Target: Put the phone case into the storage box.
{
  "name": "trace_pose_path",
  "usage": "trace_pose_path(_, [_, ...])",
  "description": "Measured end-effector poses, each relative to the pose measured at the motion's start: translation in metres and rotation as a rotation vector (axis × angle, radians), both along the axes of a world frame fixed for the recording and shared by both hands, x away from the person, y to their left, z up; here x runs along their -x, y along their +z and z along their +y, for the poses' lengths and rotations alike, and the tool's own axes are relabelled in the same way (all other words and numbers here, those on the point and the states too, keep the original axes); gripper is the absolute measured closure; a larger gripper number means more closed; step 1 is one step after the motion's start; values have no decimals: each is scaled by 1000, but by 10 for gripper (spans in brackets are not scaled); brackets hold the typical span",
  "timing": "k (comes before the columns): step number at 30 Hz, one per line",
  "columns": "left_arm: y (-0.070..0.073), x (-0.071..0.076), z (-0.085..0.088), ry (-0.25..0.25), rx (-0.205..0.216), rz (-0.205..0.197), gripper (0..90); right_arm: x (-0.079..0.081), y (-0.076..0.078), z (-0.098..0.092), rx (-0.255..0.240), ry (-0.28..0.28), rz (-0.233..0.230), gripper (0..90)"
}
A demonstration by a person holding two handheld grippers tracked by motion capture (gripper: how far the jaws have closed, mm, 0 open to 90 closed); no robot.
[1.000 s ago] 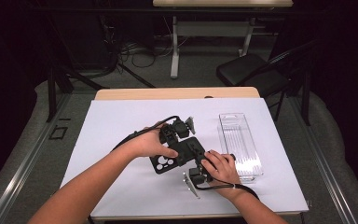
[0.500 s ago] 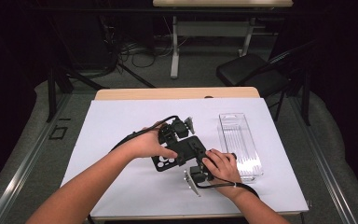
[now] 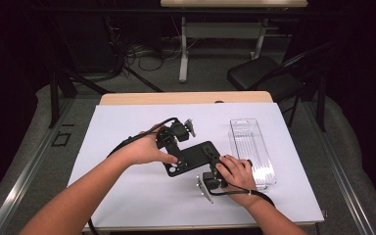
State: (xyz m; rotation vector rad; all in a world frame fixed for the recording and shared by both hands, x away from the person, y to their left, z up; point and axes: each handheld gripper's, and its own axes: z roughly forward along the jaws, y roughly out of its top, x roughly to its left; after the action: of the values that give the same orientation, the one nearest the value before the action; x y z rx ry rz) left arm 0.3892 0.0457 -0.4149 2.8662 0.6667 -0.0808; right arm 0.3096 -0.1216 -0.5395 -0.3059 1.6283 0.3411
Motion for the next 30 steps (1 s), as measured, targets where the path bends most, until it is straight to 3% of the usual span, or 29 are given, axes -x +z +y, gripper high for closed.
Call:
trace_pose_path(4, [5,-2,10,13,17,-8,73,-2,1,-4,11,-17,5,877])
trace_pose_path(16, [15,-3,45,47,56,-51,95,-7,6,-11,-28,-39,28,876])
trace_pose_path(23, [17,1,61,37,98,-89,152,-10,8,-12,-60,-44,98,877])
trace_pose_path(30, [12,-1,74,47,118,-83,172,-13,18,-13,-143,-51,256,876])
